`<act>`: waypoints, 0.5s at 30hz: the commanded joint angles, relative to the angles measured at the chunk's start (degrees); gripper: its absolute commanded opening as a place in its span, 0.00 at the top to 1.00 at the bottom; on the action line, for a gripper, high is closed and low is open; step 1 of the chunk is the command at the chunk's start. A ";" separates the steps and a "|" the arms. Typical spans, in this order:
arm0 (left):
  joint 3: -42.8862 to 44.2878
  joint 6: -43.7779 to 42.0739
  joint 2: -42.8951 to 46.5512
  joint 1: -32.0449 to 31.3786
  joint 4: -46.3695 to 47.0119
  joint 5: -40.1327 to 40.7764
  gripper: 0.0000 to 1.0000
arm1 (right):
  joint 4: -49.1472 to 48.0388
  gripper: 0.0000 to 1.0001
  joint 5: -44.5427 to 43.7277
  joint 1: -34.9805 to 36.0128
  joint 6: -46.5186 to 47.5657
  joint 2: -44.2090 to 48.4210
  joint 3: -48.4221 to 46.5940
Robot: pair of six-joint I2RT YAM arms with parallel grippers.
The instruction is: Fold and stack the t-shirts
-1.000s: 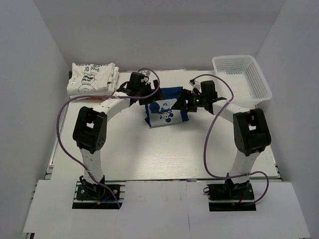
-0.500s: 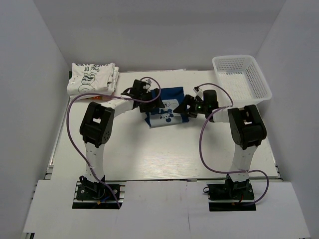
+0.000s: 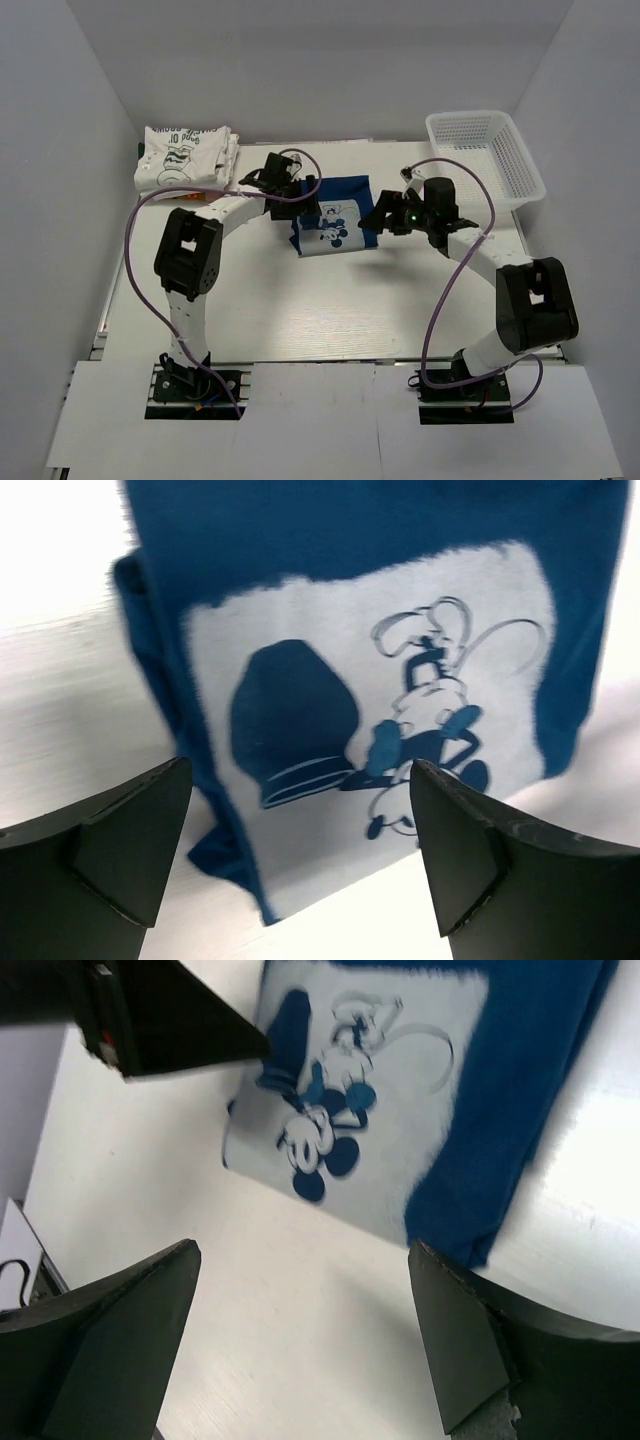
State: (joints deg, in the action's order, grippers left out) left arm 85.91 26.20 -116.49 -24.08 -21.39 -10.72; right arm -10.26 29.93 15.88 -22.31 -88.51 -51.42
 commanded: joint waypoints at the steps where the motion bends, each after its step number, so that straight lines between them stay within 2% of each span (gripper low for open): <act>1: 0.31 -2.03 4.51 0.08 -2.70 5.35 0.00 | 4.55 0.10 -1.37 0.29 2.70 1.32 3.77; 7: 7.50 -3.52 -2.86 0.78 -5.77 5.89 0.00 | 5.86 0.10 -2.86 0.21 3.32 2.73 4.40; 11: 9.98 -5.01 -6.99 0.26 -5.77 3.25 0.00 | 7.01 0.10 -4.09 0.12 3.85 2.73 4.31; 15: 10.69 -5.01 -9.64 0.26 -7.70 3.25 0.10 | 7.54 0.10 -4.97 0.03 4.37 4.30 5.10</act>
State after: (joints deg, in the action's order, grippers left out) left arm 95.64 21.98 -125.80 -23.68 -26.33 -6.57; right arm -2.90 26.35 15.88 -19.68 -87.18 -46.52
